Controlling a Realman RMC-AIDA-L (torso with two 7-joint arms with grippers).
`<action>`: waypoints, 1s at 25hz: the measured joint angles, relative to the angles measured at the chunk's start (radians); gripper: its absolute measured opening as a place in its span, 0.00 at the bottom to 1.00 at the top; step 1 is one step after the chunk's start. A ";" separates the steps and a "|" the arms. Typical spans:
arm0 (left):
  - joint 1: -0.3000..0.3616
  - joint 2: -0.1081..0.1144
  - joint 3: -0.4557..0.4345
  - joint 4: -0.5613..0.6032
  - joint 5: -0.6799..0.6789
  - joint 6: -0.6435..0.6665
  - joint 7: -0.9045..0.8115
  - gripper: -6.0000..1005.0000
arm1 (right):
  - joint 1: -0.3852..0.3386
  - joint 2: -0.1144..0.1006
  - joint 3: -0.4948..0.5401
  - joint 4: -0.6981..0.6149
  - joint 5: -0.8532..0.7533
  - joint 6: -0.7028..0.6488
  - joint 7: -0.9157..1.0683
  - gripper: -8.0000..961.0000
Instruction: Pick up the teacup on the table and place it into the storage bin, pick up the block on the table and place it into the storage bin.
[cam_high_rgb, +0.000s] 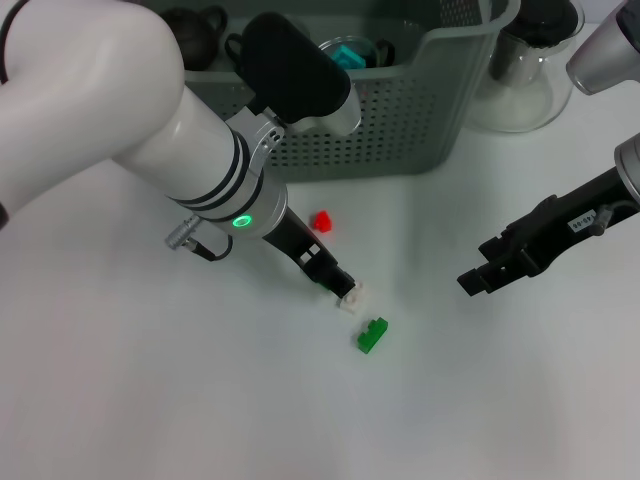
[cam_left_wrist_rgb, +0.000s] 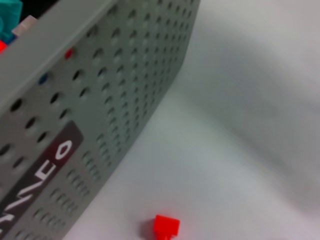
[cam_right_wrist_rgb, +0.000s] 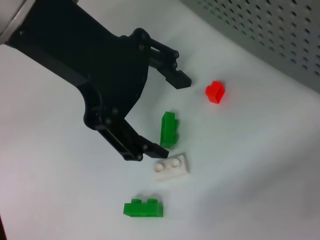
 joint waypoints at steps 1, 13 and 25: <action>0.000 0.000 0.000 -0.001 0.001 -0.004 -0.001 0.85 | 0.000 0.000 -0.001 0.000 0.000 0.000 0.000 0.72; 0.000 0.000 0.023 -0.009 0.004 -0.008 -0.008 0.83 | 0.000 0.000 0.001 0.000 -0.005 0.000 -0.001 0.72; -0.001 -0.002 0.044 -0.016 0.015 -0.023 -0.029 0.78 | 0.002 0.003 -0.004 -0.003 -0.011 0.001 0.005 0.72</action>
